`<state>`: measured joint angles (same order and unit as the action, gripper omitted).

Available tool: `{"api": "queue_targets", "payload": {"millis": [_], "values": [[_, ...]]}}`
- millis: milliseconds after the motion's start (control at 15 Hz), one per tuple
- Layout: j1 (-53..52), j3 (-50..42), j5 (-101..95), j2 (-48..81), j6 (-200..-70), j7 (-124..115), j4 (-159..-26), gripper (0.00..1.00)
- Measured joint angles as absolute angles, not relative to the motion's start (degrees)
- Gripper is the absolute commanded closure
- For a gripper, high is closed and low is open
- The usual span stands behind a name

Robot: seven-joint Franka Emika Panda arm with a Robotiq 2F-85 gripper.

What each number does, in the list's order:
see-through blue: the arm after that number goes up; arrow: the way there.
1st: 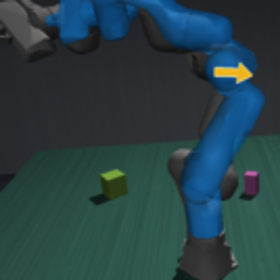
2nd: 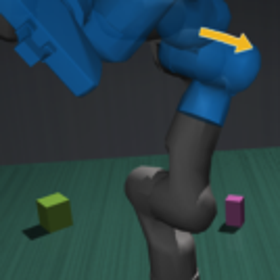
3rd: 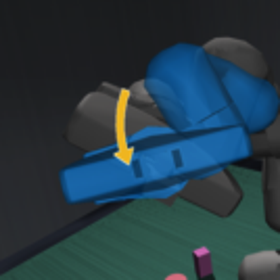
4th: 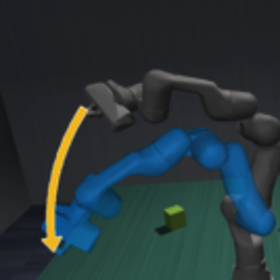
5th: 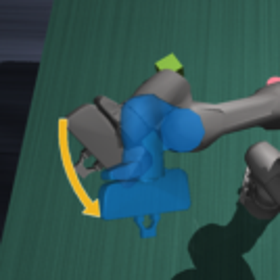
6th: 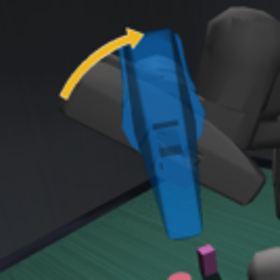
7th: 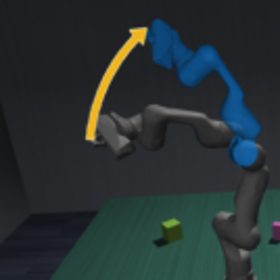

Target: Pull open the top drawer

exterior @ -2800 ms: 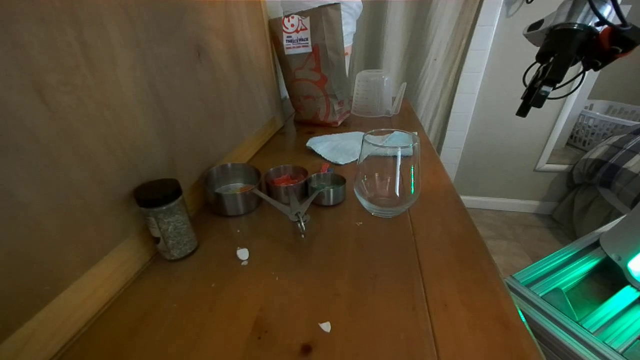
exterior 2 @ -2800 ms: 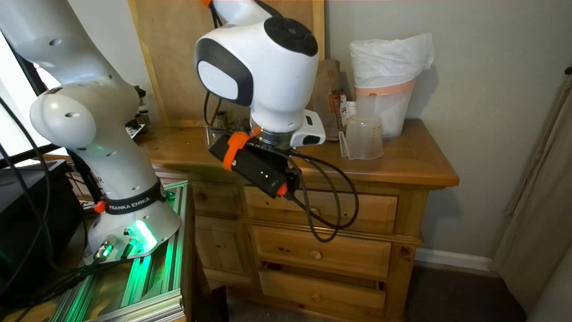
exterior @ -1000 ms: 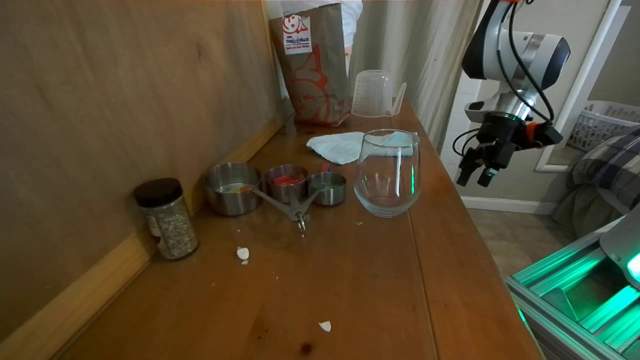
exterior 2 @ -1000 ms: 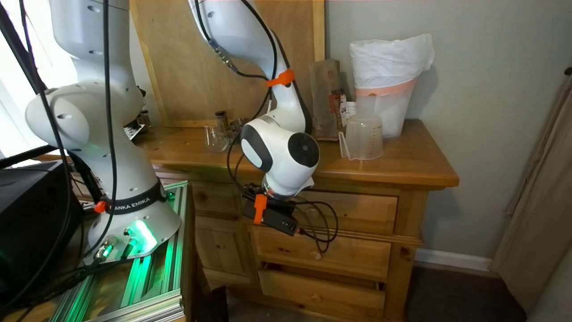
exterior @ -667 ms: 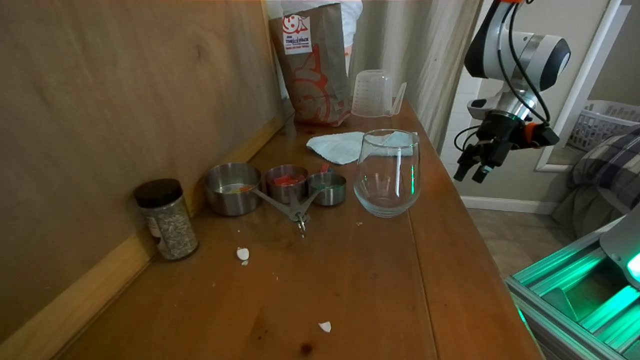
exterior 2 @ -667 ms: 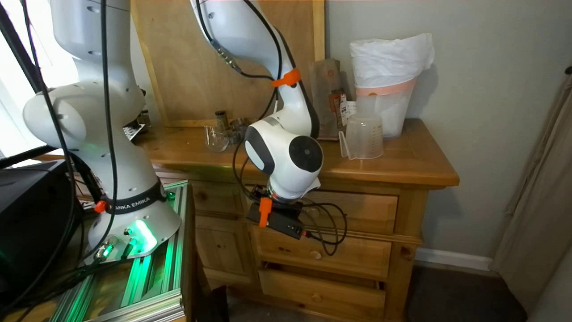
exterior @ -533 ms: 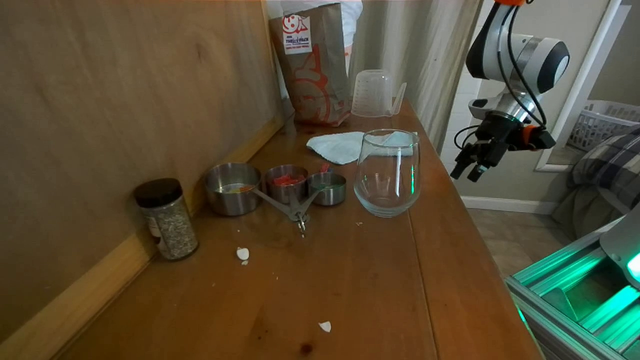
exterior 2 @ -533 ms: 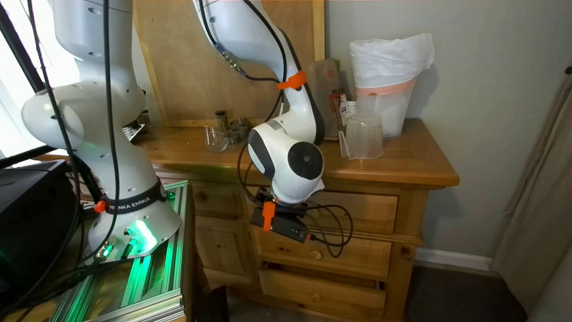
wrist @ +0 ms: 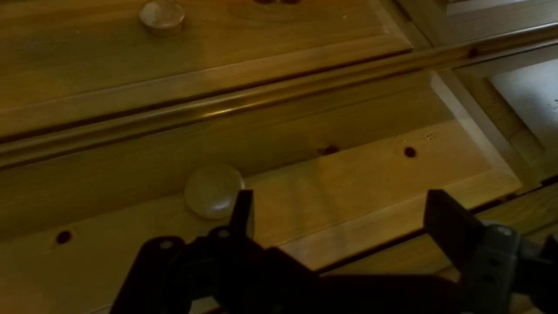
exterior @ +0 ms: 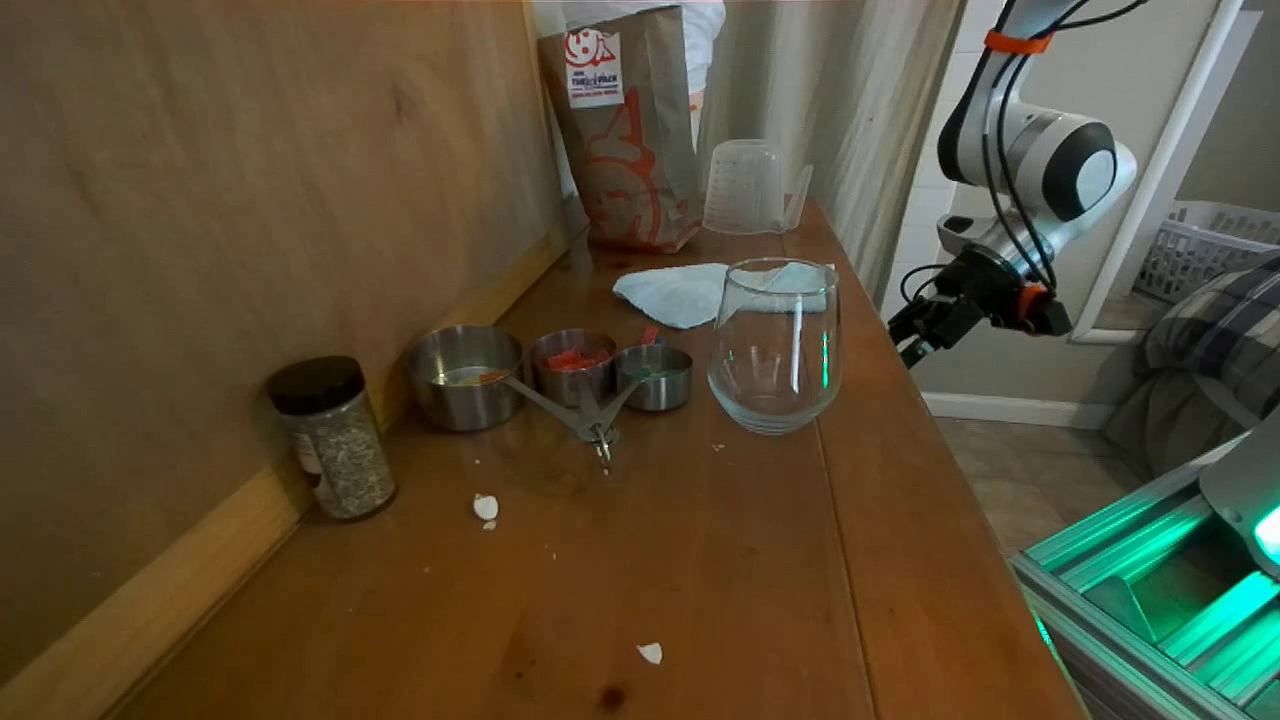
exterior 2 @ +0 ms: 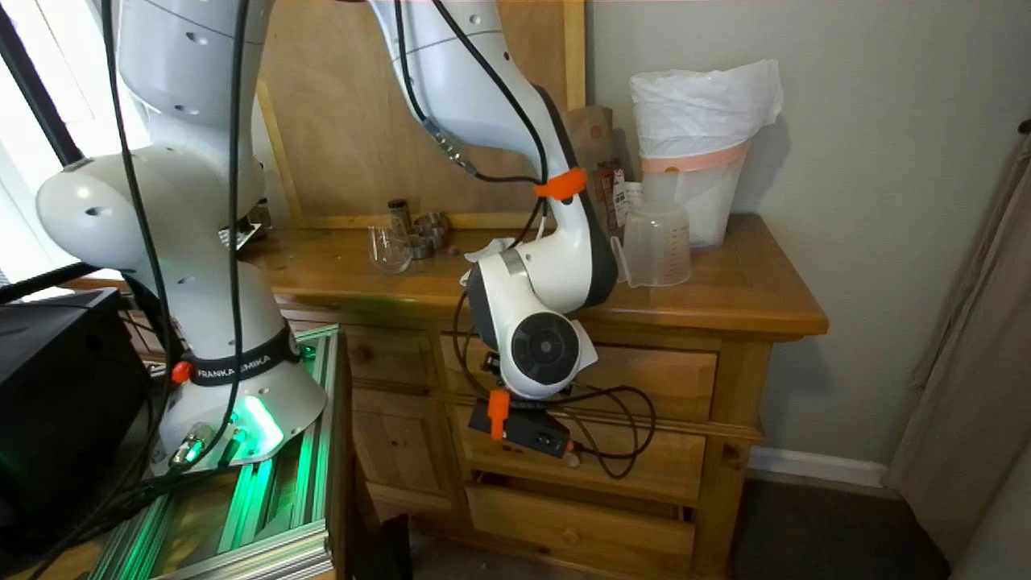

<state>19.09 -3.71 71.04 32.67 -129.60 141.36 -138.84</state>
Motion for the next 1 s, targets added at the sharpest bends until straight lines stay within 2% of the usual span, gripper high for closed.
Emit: {"api": "queue_targets", "payload": {"millis": [1000], "values": [[17.36,-3.88,75.48,45.19,-121.37,144.57,-126.43,0.0]]}}
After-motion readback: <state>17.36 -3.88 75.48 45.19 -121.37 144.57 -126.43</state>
